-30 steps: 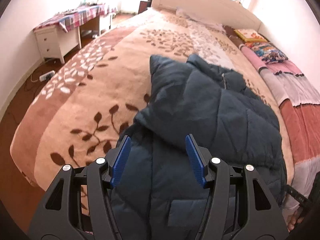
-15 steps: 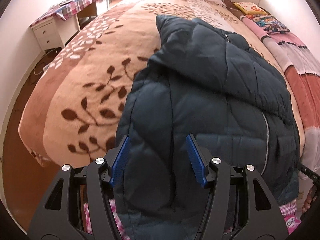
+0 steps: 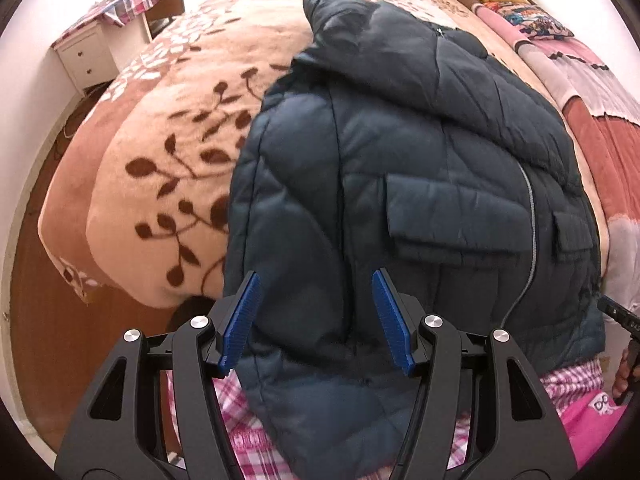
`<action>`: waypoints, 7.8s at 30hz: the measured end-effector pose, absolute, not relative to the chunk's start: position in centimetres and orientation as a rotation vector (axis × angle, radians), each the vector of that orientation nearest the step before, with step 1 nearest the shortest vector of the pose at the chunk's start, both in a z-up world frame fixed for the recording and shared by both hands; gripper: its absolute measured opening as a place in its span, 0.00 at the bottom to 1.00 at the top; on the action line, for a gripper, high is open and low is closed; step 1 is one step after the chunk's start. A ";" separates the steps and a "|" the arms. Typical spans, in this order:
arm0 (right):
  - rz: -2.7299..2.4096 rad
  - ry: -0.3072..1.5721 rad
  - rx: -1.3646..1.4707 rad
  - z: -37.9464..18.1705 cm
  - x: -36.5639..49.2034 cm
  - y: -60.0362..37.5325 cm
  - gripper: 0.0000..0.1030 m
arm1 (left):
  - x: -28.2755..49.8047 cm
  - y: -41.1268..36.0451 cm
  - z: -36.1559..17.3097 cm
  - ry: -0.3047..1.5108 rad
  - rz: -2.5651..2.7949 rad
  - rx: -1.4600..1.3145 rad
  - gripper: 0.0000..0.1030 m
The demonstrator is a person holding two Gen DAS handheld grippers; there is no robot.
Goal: Fold large clothes
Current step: 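Grasp the jacket hem with the left gripper while the right gripper grasps it too, then lift the hem with both grippers and fold it toward the collar, then open both grippers and release the folded hem onto the jacket, then grasp the folded jacket's side edge with the left gripper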
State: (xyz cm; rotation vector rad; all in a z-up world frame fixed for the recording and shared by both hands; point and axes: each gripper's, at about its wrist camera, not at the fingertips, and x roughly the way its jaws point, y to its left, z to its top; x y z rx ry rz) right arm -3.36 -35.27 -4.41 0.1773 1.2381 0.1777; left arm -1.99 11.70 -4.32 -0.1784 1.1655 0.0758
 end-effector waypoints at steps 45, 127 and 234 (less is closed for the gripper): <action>0.357 1.372 0.271 -6.7 -5.8 -37.3 0.62 | -9.1 13.5 -8.3 1.272 -0.130 -0.489 0.11; 0.183 1.040 0.610 -2.1 47.0 -35.3 0.41 | 42.8 18.8 0.2 0.828 0.065 -0.599 0.52; 0.311 1.090 0.462 -5.7 5.2 -34.5 0.27 | 1.9 13.8 -5.3 0.960 0.329 -0.647 0.43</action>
